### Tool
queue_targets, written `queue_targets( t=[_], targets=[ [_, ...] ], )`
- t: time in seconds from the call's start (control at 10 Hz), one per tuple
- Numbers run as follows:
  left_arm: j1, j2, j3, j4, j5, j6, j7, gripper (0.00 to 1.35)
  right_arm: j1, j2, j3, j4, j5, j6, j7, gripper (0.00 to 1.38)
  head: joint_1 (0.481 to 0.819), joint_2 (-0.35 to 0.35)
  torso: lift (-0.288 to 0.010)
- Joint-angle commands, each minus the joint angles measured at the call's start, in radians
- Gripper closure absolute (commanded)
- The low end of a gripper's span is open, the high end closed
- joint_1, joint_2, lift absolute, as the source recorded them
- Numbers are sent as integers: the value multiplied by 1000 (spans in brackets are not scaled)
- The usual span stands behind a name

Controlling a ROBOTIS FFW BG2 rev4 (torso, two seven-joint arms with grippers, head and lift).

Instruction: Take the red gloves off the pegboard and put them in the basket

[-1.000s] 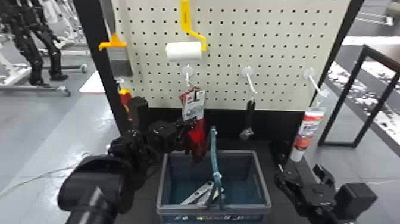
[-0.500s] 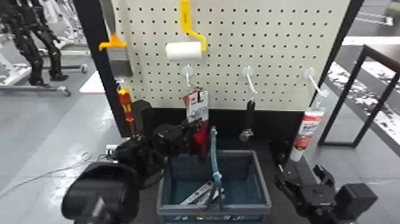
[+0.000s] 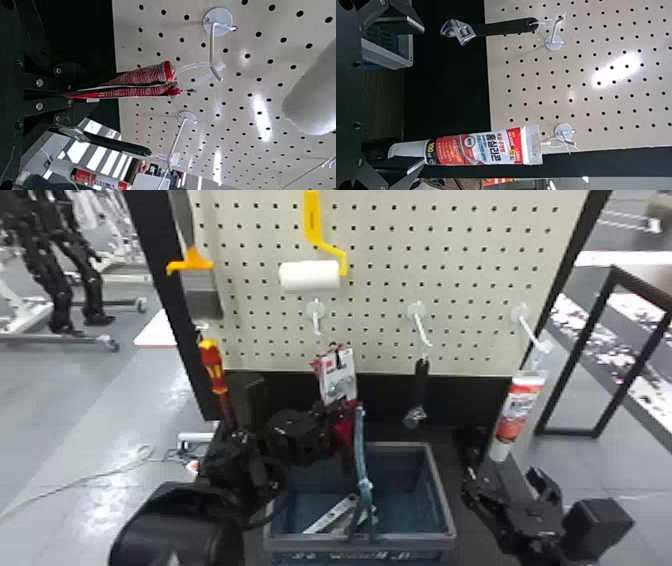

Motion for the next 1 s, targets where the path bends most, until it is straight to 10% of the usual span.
queue_targets(
  t=[0.0, 0.4, 0.9],
  targets=[
    [17, 0, -1, -26, -3, -17, 24, 1213, 0, -1, 0, 1, -2, 0, 0, 137, 549, 0, -100],
    [61, 8, -12, -83, 28, -43, 79, 1213, 0, -1, 0, 2, -2, 0, 0, 137, 549, 0, -100],
    [218, 37, -51, -103, 342, -207, 355, 1213, 5, -6, -2, -4, -5, 0, 0, 137, 549, 0, -100]
  ],
)
